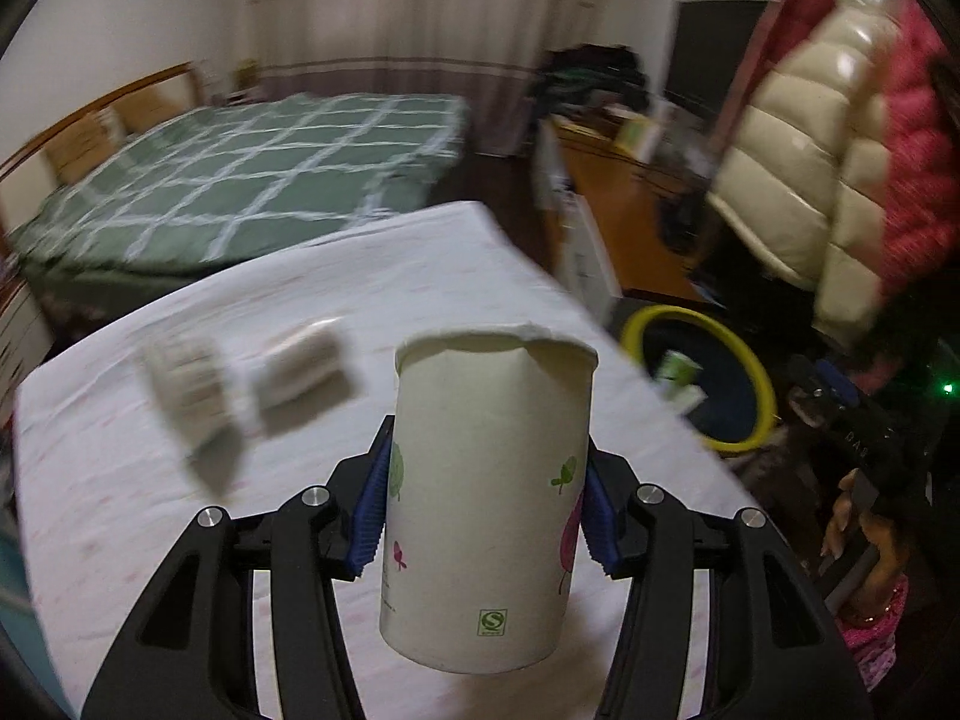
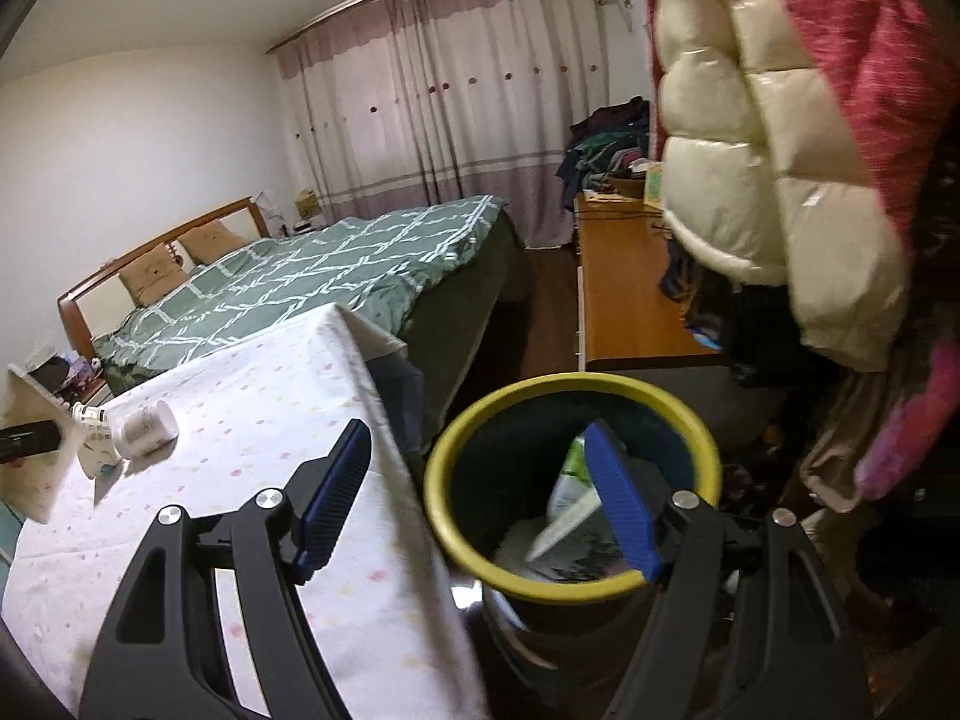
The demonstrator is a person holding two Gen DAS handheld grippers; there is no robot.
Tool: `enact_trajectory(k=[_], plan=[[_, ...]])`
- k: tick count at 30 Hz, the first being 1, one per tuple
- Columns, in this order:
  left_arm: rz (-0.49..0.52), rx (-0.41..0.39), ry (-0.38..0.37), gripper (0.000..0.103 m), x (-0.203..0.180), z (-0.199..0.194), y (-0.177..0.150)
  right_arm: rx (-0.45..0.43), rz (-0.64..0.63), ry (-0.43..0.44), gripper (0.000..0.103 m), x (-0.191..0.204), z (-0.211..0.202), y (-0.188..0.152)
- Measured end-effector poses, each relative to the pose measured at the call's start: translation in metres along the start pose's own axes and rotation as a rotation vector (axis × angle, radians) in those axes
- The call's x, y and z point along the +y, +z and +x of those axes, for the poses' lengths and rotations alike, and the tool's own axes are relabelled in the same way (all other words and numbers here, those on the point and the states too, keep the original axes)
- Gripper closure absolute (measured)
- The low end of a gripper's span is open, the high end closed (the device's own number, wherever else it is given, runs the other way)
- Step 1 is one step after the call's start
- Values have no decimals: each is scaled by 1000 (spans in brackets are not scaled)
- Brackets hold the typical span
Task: Collect trash
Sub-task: 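Carry the paper cup over the bin and open the left gripper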
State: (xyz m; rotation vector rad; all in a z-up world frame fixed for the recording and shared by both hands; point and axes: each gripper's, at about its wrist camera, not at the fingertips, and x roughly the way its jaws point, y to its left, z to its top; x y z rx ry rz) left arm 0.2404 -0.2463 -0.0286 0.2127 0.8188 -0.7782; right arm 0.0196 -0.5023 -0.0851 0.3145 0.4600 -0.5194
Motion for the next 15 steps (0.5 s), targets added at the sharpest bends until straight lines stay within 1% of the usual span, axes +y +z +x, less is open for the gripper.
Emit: enact_trajectory(k=[3, 8, 10, 15], plan=[[55, 12, -73, 50, -47, 20, 12, -12, 10, -35, 32, -21, -14, 0], [117, 22, -161, 49, -113, 58, 36, -24, 30, -102, 30, -57, -34, -4], [134, 30, -187, 49, -140, 76, 46, -19, 35, -113, 30, -68, -38, -6], [159, 65, -215, 47, -185, 125, 59, -13, 67, -145, 30, -97, -43, -12]])
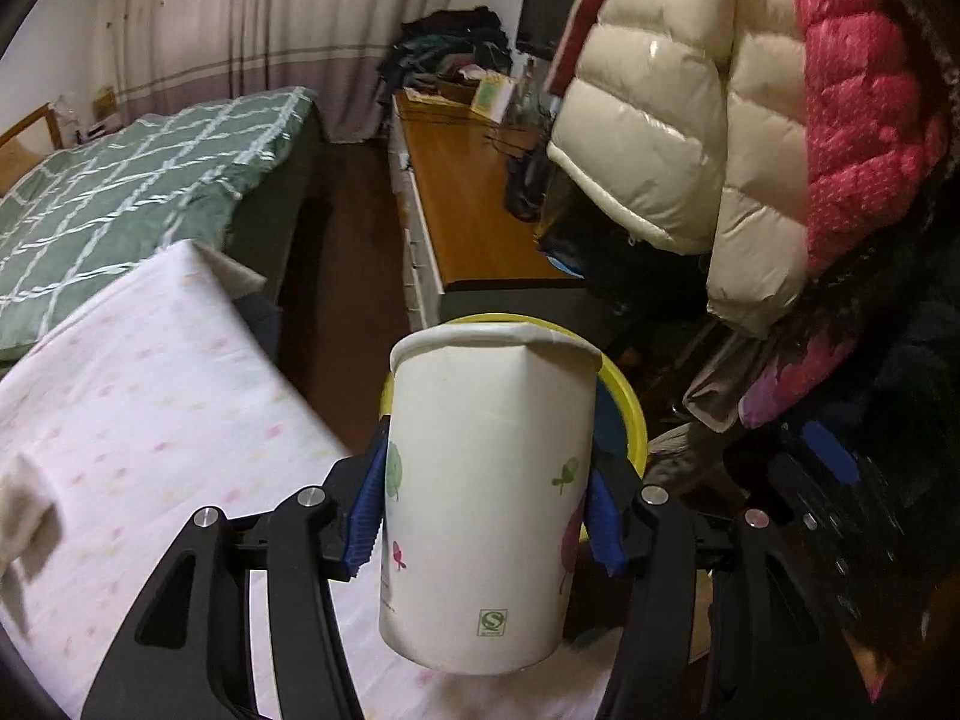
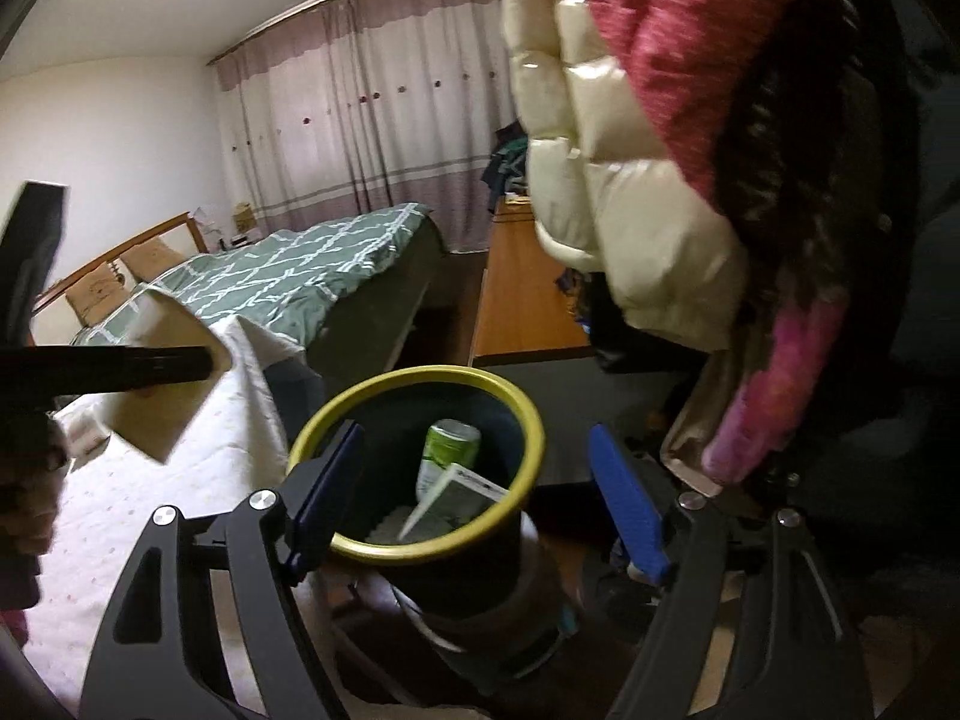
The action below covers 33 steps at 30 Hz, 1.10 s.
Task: Collect trash
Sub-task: 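Carry the paper cup over the bin and open the left gripper, then grasp the white pill bottle with the right gripper and lift it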
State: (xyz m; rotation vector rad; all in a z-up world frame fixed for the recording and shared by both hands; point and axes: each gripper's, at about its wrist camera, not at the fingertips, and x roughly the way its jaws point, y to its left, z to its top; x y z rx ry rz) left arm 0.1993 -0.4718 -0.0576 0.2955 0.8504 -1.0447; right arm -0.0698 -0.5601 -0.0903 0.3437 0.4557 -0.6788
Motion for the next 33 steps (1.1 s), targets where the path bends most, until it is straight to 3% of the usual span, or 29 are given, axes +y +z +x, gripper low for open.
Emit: enact_trajectory(k=[5, 8, 11, 15, 18, 25, 30, 33], plan=[[-2, 27, -15, 44, -22, 55, 15, 0, 51, -16, 30, -22, 0, -1], [2, 25, 1, 38, -27, 77, 20, 2, 71, -21, 29, -28, 0, -2], [-22, 35, 10, 26, -28, 97, 24, 9, 87, -16, 28, -32, 2, -2], [-52, 34, 24, 24, -19, 97, 22, 4, 79, -10, 28, -27, -1, -1], [-57, -6, 37, 24, -6, 67, 12, -1, 66, -8, 28, -21, 0, 0], [-141, -201, 160, 15, 55, -57, -41, 31, 17, 42, 26, 5, 7, -3], [-253, -314, 352, 14, 121, -142, -107, 59, -64, 128, 25, 50, 15, 2], [-304, -377, 532, 13, 163, -185, -150, 81, -133, 201, 24, 91, 21, 5]])
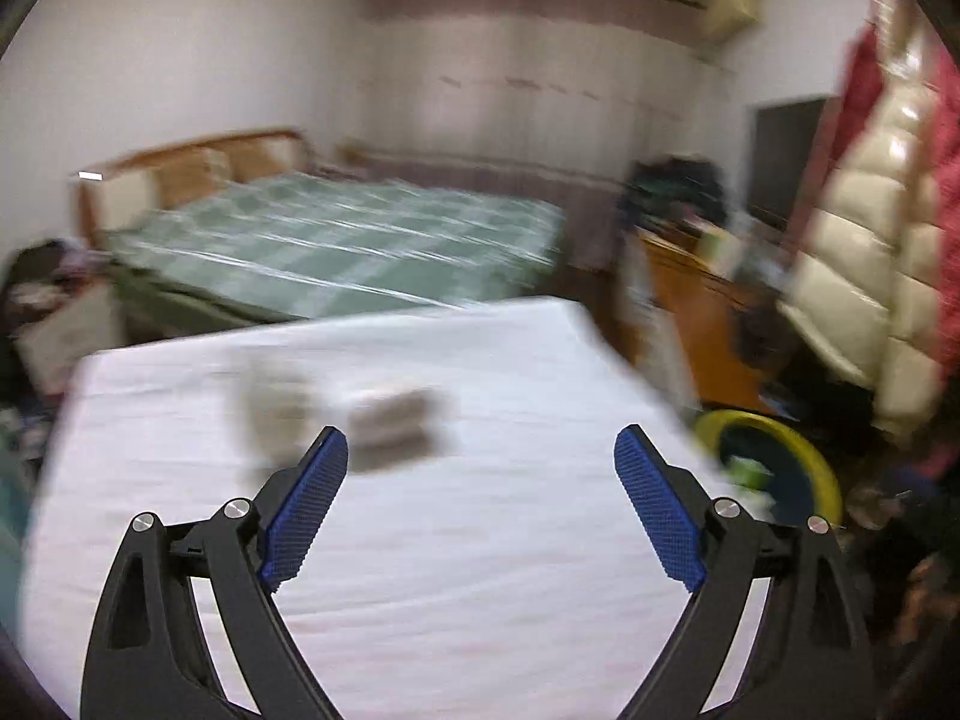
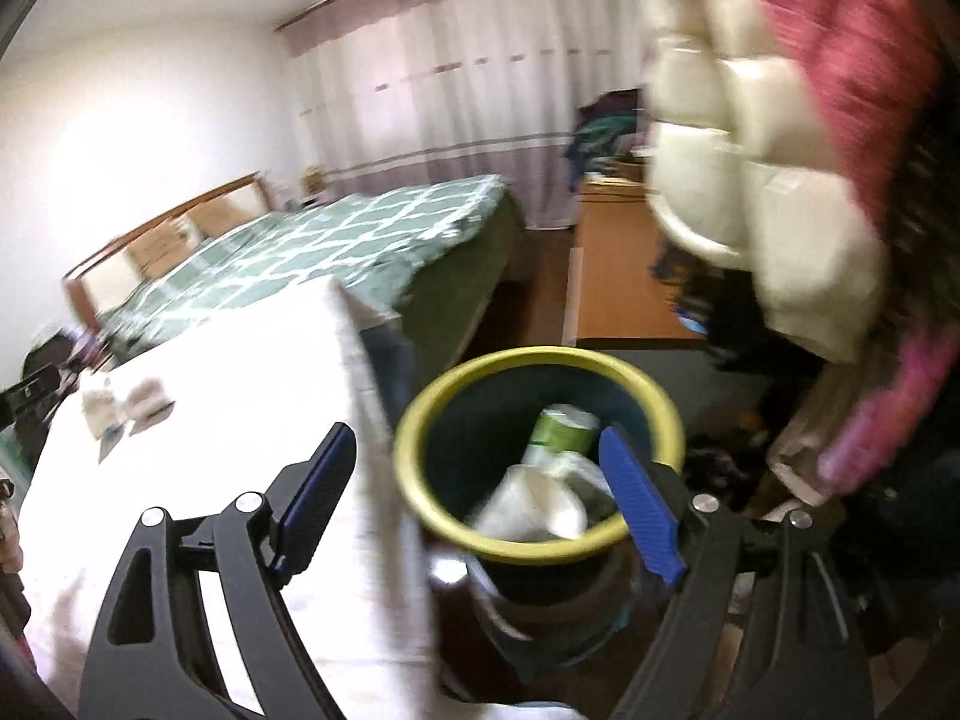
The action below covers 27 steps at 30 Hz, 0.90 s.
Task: Collect trash
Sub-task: 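Grasp the white pill bottle with the right gripper and lift it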
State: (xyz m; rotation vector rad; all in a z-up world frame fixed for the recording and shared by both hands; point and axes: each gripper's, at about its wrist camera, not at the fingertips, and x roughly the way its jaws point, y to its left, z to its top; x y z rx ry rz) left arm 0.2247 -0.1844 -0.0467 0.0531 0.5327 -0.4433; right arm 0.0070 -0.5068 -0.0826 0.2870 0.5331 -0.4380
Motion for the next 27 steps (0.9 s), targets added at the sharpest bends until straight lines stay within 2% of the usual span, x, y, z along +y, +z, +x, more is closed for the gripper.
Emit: enact_trajectory(k=[3, 6, 9, 11, 15, 18, 21, 27], plan=[[-42, -12, 176, 12, 69, -12, -20, 14, -63, 70, 24, 38, 10, 8], [-108, 7, 272, 12, 123, -15, -36, 53, -120, 180, 24, 84, 25, 19], [-150, 10, 329, 12, 161, -17, -47, 67, -187, 232, 24, 126, 35, 27], [-178, 21, 341, 12, 179, -17, -54, 83, -223, 278, 24, 153, 42, 29], [-192, 49, 345, 12, 190, -13, -65, 131, -301, 346, 23, 210, 70, 33], [-186, 31, 340, 12, 184, -11, -63, 160, -359, 391, 19, 251, 92, 28], [-162, 31, 336, 11, 177, -10, -64, 211, -418, 414, 17, 287, 120, 23], [-142, 24, 337, 11, 166, -13, -61, 277, -463, 402, 14, 327, 165, 16]])
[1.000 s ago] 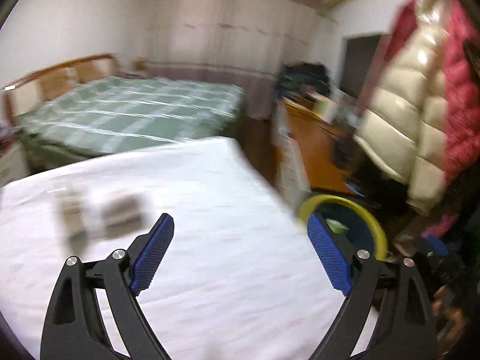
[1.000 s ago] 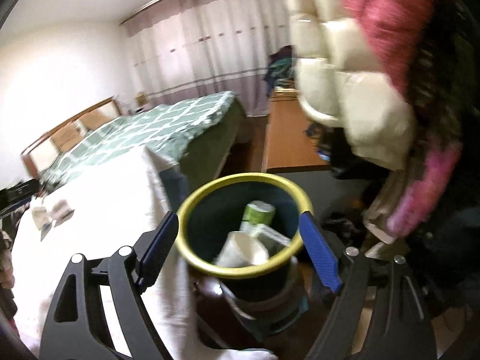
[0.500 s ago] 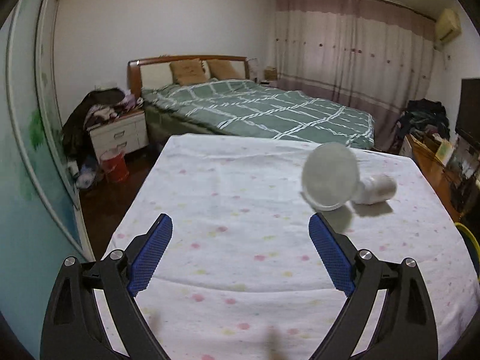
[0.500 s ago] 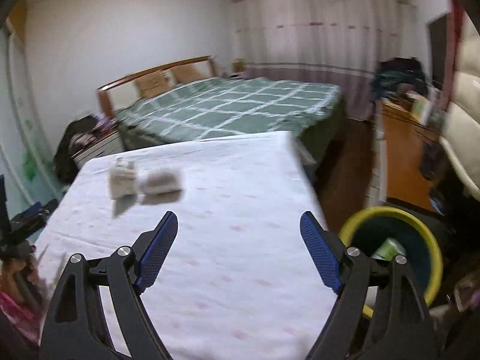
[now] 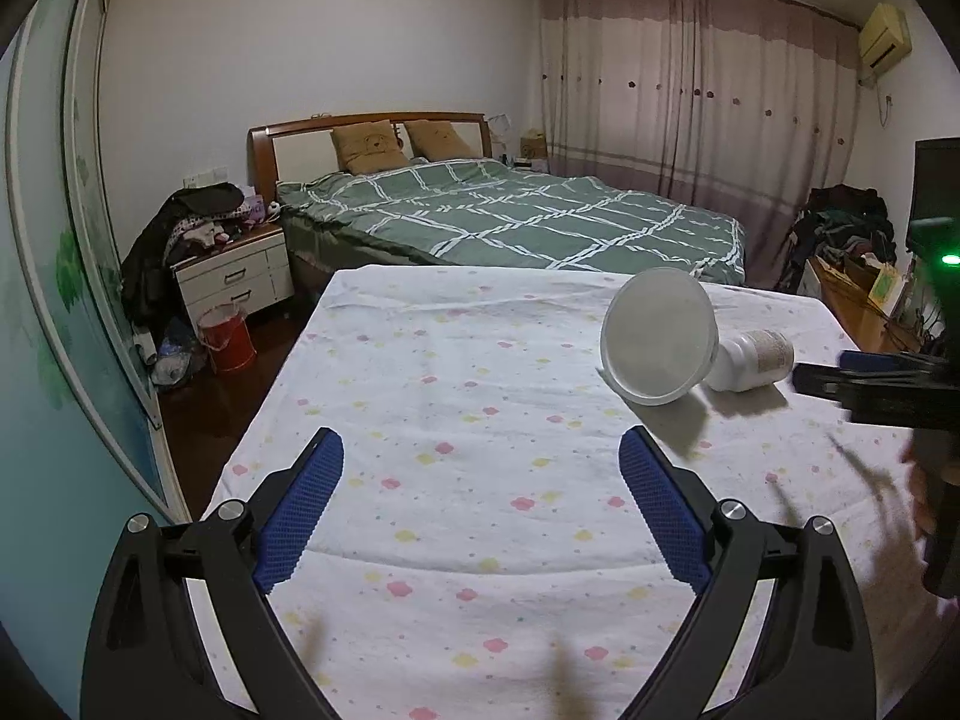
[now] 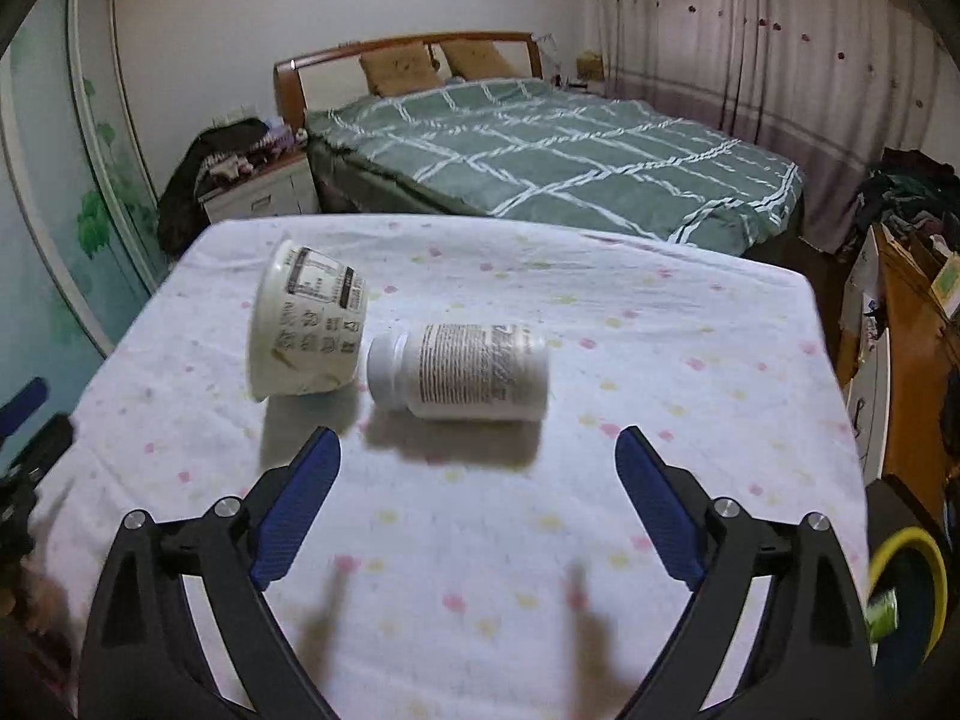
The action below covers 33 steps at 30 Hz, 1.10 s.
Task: Collect trash
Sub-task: 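Grasp the white pill bottle with the right gripper and lift it, then carry the pill bottle into the bin and open the right gripper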
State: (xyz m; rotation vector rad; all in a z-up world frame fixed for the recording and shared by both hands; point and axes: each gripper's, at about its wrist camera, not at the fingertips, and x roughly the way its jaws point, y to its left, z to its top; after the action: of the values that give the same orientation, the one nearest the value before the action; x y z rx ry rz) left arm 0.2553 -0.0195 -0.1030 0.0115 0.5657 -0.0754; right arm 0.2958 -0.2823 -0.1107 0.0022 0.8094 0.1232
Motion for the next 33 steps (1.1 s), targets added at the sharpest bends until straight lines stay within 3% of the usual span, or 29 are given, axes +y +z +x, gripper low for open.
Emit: enact_trajectory(k=[18, 22, 33], plan=[[2, 24, -27, 11, -3, 3, 0, 76, -21, -63, 12, 14, 63, 26], [0, 26, -28, 11, -3, 3, 0, 95, -6, -77, 23, 13, 69, 26], [4, 26, -28, 11, -4, 3, -1, 57, 62, -89, 23, -22, 22, 4]])
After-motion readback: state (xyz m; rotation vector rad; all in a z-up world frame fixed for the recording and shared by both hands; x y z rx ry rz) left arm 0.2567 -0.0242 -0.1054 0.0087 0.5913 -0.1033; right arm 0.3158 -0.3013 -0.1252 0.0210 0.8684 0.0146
